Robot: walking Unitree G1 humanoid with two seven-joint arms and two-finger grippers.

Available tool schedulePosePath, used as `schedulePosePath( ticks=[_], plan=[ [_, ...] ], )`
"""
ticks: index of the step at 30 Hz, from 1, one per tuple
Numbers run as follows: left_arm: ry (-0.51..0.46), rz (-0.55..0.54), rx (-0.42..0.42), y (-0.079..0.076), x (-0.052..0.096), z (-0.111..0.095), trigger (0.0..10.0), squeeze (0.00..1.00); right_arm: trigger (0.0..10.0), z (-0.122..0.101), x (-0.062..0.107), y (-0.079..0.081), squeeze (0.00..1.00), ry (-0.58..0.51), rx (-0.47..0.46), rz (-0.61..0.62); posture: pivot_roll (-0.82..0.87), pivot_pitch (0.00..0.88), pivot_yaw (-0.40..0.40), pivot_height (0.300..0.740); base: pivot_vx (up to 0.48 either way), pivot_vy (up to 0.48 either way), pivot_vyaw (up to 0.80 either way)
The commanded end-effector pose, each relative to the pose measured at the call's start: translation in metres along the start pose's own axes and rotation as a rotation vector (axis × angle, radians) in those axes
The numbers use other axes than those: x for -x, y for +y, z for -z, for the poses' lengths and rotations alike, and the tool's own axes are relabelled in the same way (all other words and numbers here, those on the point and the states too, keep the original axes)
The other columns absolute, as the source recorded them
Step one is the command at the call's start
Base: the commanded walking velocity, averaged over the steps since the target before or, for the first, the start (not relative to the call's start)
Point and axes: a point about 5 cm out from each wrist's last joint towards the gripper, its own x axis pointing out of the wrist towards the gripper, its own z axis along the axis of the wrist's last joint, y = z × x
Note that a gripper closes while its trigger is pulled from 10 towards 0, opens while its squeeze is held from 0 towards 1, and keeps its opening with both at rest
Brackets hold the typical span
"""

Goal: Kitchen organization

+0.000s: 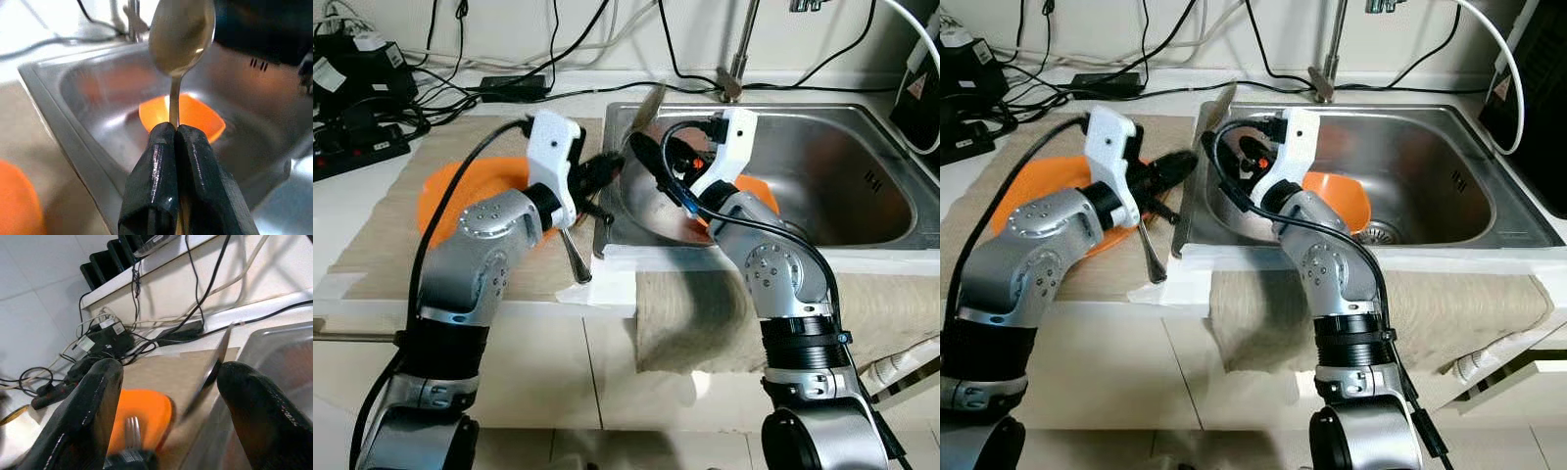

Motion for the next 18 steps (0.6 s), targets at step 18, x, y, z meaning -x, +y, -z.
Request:
schedulePosePath(
  ticks=[18],
  plan=[
    [-0.072, -0.075, -0.006, 0.010, -0.002, -0.021, 0.0, 0.00, 10.0, -0.006, -0.002, 0.008, 0.00, -0.016, 0.007, -0.037, 0.03, 0.000, 0.023, 0.740, 0.000, 0.000, 0.00]
  ],
)
